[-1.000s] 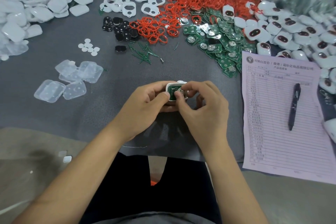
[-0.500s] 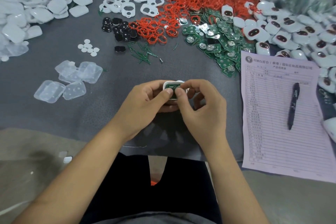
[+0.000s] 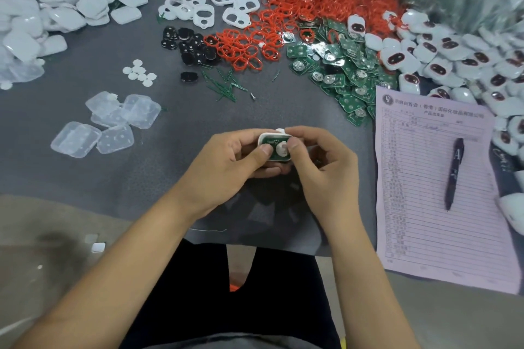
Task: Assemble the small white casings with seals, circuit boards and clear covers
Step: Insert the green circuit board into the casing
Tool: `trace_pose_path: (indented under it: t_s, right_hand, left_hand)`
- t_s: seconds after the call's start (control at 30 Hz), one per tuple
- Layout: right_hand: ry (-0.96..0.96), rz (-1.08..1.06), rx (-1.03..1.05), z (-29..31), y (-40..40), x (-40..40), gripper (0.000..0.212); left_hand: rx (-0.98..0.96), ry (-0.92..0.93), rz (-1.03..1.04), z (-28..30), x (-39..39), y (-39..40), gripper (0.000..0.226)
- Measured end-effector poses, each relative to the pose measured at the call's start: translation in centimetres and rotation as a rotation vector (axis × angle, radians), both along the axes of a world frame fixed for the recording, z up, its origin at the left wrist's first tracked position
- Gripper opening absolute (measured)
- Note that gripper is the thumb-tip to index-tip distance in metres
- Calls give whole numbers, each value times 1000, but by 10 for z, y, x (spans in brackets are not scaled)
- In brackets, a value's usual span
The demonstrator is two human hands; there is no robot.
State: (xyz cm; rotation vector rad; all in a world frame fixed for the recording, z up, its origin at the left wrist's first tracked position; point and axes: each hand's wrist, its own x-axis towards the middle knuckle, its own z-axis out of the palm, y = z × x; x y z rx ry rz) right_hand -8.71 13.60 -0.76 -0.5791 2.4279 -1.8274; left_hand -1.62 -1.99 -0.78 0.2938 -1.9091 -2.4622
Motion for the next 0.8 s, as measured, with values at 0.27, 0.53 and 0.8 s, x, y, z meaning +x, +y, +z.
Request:
trace_pose_path:
  t_s: [0.27,0.53,0.8]
  right_hand:
    - [-25,3,18,-1,-2,-4,18]
    - [49,-11,65,-2,-3,3,9]
    - [93,1,108,-4,-2,4,12]
  left_hand:
    - [-12,-21,-3,0,-2,1,35]
    - [-58,-17,42,2,-2,3,30]
    - [4,-18,4,1,-2,-1,27]
